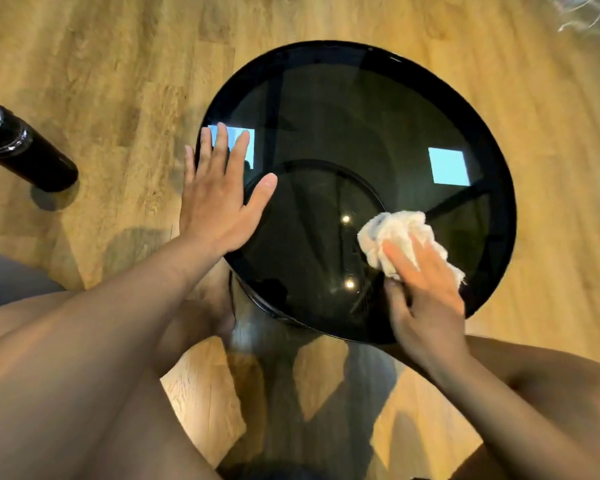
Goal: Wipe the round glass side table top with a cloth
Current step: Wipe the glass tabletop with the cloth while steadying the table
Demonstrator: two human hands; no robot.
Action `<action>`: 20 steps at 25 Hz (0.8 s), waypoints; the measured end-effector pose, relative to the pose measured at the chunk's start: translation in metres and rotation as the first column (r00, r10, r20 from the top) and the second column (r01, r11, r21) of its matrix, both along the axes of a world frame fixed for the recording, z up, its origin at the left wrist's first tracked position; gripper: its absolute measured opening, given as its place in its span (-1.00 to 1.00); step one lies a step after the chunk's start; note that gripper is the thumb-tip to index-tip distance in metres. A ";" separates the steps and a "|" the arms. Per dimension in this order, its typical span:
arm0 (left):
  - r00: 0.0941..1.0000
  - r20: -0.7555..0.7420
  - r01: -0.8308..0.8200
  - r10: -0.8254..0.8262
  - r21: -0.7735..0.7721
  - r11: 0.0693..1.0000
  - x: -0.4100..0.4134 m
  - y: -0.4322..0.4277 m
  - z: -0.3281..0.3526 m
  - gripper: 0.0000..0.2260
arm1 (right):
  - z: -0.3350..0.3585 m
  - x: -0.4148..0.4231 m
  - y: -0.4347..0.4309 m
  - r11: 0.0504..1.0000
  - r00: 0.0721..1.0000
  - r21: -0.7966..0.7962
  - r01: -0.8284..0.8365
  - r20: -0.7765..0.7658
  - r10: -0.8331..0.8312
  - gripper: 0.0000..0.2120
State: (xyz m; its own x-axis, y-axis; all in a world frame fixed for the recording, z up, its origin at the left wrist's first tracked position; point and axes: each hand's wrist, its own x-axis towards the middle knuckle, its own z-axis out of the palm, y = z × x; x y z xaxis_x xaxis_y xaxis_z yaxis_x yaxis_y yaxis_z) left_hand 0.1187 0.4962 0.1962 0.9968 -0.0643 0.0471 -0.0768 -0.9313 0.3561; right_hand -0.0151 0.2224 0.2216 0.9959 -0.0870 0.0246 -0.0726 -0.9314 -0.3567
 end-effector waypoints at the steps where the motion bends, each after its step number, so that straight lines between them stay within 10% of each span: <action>1: 1.000 0.007 0.001 -0.001 -0.016 1.000 0.000 0.000 0.000 -0.31 | -0.002 -0.007 0.037 0.996 0.996 0.017 -0.092 0.017 0.092 -0.54; 7: 0.999 0.030 0.017 -0.015 -0.074 0.997 0.001 0.000 0.002 -0.39 | -0.013 0.012 0.091 0.871 0.869 -0.066 -0.487 0.064 0.491 -0.61; 11: 0.998 0.061 0.017 -0.013 -0.070 0.997 -0.001 -0.001 0.002 -0.46 | 0.004 0.015 -0.097 0.986 0.995 -0.135 -0.101 -0.004 0.102 -0.59; 15: 0.998 0.063 0.012 -0.005 -0.105 0.994 0.002 -0.001 0.002 -0.45 | 0.008 0.017 -0.076 0.966 0.971 -0.109 0.235 -0.010 -0.237 -0.56; 20: 0.994 0.088 -0.035 0.068 -0.332 0.943 0.000 0.001 -0.002 -0.42 | 0.005 -0.023 0.070 0.962 0.963 0.038 -0.271 0.008 0.271 -0.56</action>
State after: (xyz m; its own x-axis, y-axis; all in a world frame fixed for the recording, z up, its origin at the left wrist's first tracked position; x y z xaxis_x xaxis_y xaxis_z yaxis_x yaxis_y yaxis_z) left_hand 0.1189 0.4975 0.1944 0.9879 0.0221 0.1534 -0.0817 -0.7665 0.6370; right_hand -0.0380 0.2927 0.2269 0.9823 0.1850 0.0296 0.1817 -0.9018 -0.3921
